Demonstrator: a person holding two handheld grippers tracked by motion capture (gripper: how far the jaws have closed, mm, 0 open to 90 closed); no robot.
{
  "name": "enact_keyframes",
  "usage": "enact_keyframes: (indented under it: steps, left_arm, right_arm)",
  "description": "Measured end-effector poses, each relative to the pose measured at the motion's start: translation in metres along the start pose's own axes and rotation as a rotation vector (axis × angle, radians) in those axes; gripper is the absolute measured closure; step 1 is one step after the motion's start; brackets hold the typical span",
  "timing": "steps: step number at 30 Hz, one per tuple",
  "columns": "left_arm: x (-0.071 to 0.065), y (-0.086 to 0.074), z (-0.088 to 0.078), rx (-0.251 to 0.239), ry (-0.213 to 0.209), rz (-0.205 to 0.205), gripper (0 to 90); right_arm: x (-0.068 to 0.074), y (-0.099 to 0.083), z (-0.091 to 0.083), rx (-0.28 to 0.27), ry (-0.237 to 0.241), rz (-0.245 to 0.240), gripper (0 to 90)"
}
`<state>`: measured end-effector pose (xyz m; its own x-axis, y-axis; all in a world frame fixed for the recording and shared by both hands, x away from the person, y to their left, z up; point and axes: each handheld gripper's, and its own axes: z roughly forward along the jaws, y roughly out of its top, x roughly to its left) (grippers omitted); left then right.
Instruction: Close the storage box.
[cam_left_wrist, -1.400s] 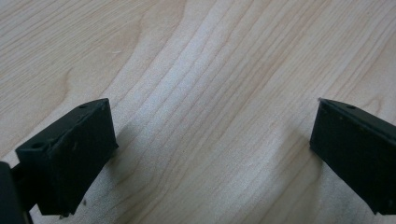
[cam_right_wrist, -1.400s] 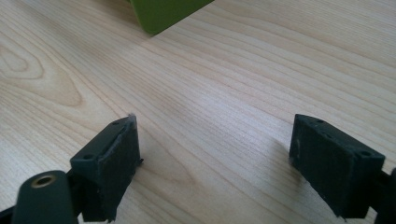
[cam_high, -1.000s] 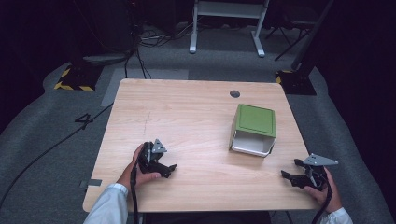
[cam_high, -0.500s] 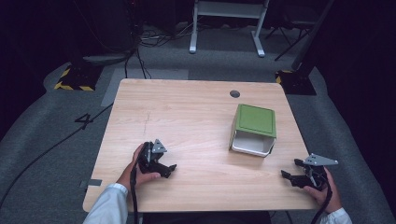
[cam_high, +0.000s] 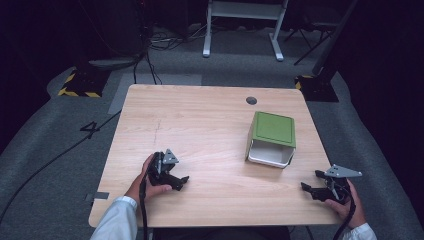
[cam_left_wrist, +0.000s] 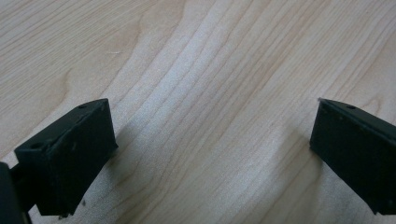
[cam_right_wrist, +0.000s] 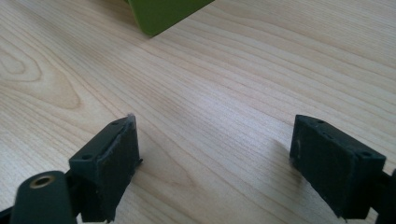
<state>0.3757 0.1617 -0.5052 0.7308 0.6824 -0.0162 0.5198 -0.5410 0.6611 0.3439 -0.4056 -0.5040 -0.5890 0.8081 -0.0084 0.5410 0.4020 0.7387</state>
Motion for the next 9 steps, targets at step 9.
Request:
enact_keyframes:
  steps: [9]
  left_arm:
    - [0.0003, 0.0002, 0.0004, -0.001, -0.005, -0.001, 0.2]
  right_arm:
    - [0.0, 0.0, 0.0, 0.0, 0.0, 0.0, 15.5]
